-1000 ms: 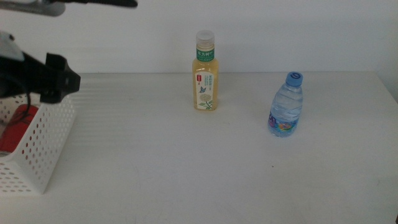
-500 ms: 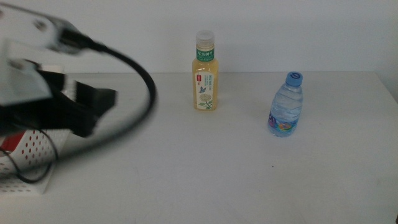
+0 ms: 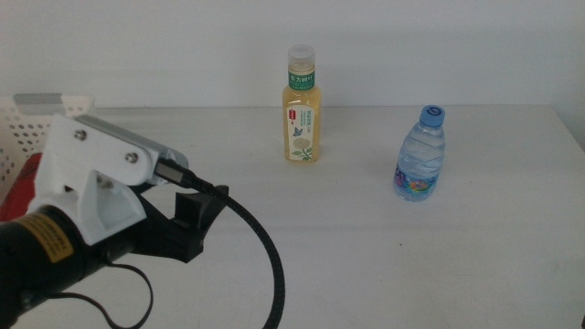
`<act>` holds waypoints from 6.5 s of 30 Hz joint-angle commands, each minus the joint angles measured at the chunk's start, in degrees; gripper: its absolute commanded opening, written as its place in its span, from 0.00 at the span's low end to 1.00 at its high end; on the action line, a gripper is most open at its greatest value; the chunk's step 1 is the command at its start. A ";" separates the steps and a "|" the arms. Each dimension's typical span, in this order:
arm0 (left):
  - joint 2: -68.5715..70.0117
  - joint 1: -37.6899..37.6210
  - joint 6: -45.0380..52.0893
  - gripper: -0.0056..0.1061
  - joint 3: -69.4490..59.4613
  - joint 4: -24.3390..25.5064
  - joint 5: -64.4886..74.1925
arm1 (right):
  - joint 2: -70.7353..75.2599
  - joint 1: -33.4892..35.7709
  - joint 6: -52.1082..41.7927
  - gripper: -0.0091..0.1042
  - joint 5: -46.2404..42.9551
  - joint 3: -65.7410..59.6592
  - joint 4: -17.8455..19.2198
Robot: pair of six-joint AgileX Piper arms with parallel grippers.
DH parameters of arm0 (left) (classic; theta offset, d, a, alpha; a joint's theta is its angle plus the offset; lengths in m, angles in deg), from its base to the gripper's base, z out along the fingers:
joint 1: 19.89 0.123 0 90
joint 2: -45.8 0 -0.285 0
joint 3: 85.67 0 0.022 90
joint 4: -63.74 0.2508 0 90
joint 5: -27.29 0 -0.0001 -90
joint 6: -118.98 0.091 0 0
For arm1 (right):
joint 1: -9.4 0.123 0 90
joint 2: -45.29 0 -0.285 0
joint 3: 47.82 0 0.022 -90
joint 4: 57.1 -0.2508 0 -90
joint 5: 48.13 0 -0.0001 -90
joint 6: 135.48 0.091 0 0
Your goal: Use arms to grab the bottles and put them into the dustbin to the left of the table.
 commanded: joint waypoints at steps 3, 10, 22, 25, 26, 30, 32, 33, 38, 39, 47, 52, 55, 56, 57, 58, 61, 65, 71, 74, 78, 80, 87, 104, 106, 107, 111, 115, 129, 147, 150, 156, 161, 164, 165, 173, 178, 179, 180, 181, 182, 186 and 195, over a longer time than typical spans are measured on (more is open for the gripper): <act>-1.14 -0.33 -1.44 0.86 1.01 -0.77 -6.07 | 1.59 -0.31 -0.86 0.68 -4.17 0.39 0.00; -6.05 -0.22 -2.88 0.86 1.01 -3.51 -10.42 | 1.59 -0.31 -0.86 0.68 -4.17 0.39 0.00; -21.89 -2.49 -3.68 0.86 7.30 -9.35 -20.28 | 1.59 -0.31 -0.86 0.68 -4.17 0.39 0.00; -26.63 -3.65 0.01 0.86 11.36 -12.49 -20.77 | 1.59 -0.31 -0.86 0.68 -4.17 0.39 0.00; -28.19 -3.87 1.03 0.86 12.56 -13.80 -20.71 | 1.59 -0.31 -0.86 0.68 -4.17 0.39 0.00; -33.59 -4.83 5.35 0.86 17.76 -19.11 -20.79 | 1.59 -0.31 -0.86 0.68 -4.17 0.39 0.00; -36.32 -5.28 7.01 0.86 20.21 -21.03 -21.34 | 1.59 -0.31 -0.86 0.68 -4.17 0.39 0.00; -37.39 -5.28 7.52 0.86 21.11 -21.20 -22.06 | 1.59 -0.31 -0.86 0.68 -4.17 0.39 0.00; -43.81 -5.28 8.53 0.86 25.85 -20.64 -26.34 | 1.59 -0.31 -0.86 0.68 -4.17 0.39 0.00; -44.84 -5.28 9.09 0.86 26.80 -20.64 -27.27 | 1.59 -0.31 -0.86 0.68 -4.17 0.39 0.00; -52.95 -5.10 12.85 0.86 32.76 -20.64 -34.69 | 1.59 -0.31 -0.86 0.68 -4.17 0.39 0.00; -56.44 -4.46 14.02 0.86 36.81 -20.75 -35.50 | 1.59 -0.31 -0.86 0.68 -4.17 0.39 0.00; -58.17 -3.64 14.02 0.86 38.92 -21.04 -35.61 | 1.59 -0.31 -0.86 0.68 -4.17 0.39 0.00; -58.57 -3.24 14.02 0.86 39.65 -20.98 -35.56 | 1.59 -0.31 -0.86 0.68 -4.17 0.39 0.00; -58.83 -3.25 14.02 0.86 40.25 -20.93 -35.39 | 1.59 -0.31 -0.86 0.68 -4.17 0.39 0.00; -59.26 -3.12 14.02 0.86 41.01 -20.93 -35.34 | 1.59 -0.31 -0.86 0.68 -4.17 0.39 0.00; -60.35 -2.52 14.08 0.86 42.90 -20.61 -35.19 | 1.59 -0.31 -0.86 0.68 -4.17 0.39 0.00; -61.80 -1.81 14.01 0.86 44.62 -20.50 -35.10 | 1.59 -0.31 -0.86 0.68 -4.17 0.39 0.00; -63.40 -1.06 13.63 0.86 46.80 -20.22 -34.94 | 1.59 -0.31 -0.86 0.68 -4.17 0.39 0.00; -64.21 -0.80 13.56 0.86 47.91 -19.69 -35.05 | 1.59 -0.31 -0.86 0.68 -4.17 0.39 0.00; -65.71 -0.66 13.23 0.86 49.70 -19.55 -35.10 | 1.59 -0.31 -0.86 0.68 -4.17 0.39 0.00; -66.63 -0.60 12.08 0.86 50.81 -19.55 -35.16 | 1.59 -0.31 -0.86 0.68 -4.17 0.39 0.00; -68.88 -0.60 10.08 0.86 52.60 -20.25 -38.81 | 1.59 -0.31 -0.86 0.68 -4.17 0.39 0.00; -68.88 -0.52 6.33 0.19 52.60 -19.66 -37.66 | 1.59 -0.31 -0.86 0.68 -4.17 0.39 0.00; -68.88 -0.52 6.76 0.01 52.60 -19.75 -36.12 | 1.59 -0.31 -0.86 0.68 -4.17 0.39 0.00; -68.82 -0.52 7.69 0.00 52.60 -19.75 -35.78 | 1.59 -0.31 -0.86 0.68 -4.17 0.39 0.00; -67.07 -0.52 13.69 0.01 52.10 -21.32 -34.94 | 1.59 -0.31 -0.86 0.68 -4.17 0.39 0.00; -61.83 -0.58 18.57 0.01 49.34 -22.40 -33.52 | 1.59 -0.31 -0.86 0.68 -4.17 0.39 0.00; -39.92 -0.58 19.81 0.01 32.43 -22.66 -30.20 | 1.59 -0.31 -0.86 0.68 -4.17 0.39 0.00; -20.45 -0.52 25.62 0.01 28.72 -28.32 -10.16 | 1.59 -0.31 -0.86 0.68 -4.17 0.39 0.00; -18.41 -0.52 25.68 0.01 28.31 -26.91 -6.62 | 1.59 -0.31 -0.86 0.68 -4.17 0.39 0.00; -14.74 -0.52 15.43 0.01 28.31 -14.73 3.10 | 1.59 -0.31 -0.86 0.68 -4.17 0.39 0.00; -11.99 3.57 6.31 0.01 28.58 -8.78 10.27 | 1.59 -0.31 -0.86 0.68 -4.17 0.39 0.00; -10.23 7.20 3.74 0.01 28.69 -6.50 15.72 | 1.59 -0.31 -0.86 0.68 -4.17 0.39 0.00; -9.70 8.50 3.07 0.01 28.82 -5.99 17.56 | 1.59 -0.31 -0.86 0.68 -4.17 0.39 0.00; -11.17 22.19 -0.57 0.01 38.27 -4.84 42.93 | 1.59 -0.31 -0.86 0.68 -4.17 0.39 0.00; -15.26 28.40 2.43 0.01 45.56 -5.33 52.95 | 1.59 -0.31 -0.86 0.68 -4.17 0.39 0.00; -16.26 29.53 3.31 0.01 46.87 -5.51 54.71 | 1.59 -0.31 -0.86 0.68 -4.17 0.39 0.00; -17.12 30.60 3.81 0.01 47.86 -5.75 56.35 | 1.59 -0.31 -0.86 0.68 -4.17 0.39 0.00; -18.25 31.61 4.19 0.01 48.95 -6.11 57.80 | 1.59 -0.31 -0.86 0.68 -4.17 0.39 0.00; -19.43 32.55 4.35 0.01 49.97 -6.52 59.15 | 1.59 -0.31 -0.86 0.68 -4.17 0.39 0.00; -23.85 35.65 5.00 0.01 53.18 -8.19 63.49 | 1.59 -0.31 -0.86 0.68 -4.17 0.39 0.00; -30.13 42.83 6.34 0.01 62.39 -8.66 72.91 | 1.59 -0.31 -0.86 0.68 -4.17 0.39 0.00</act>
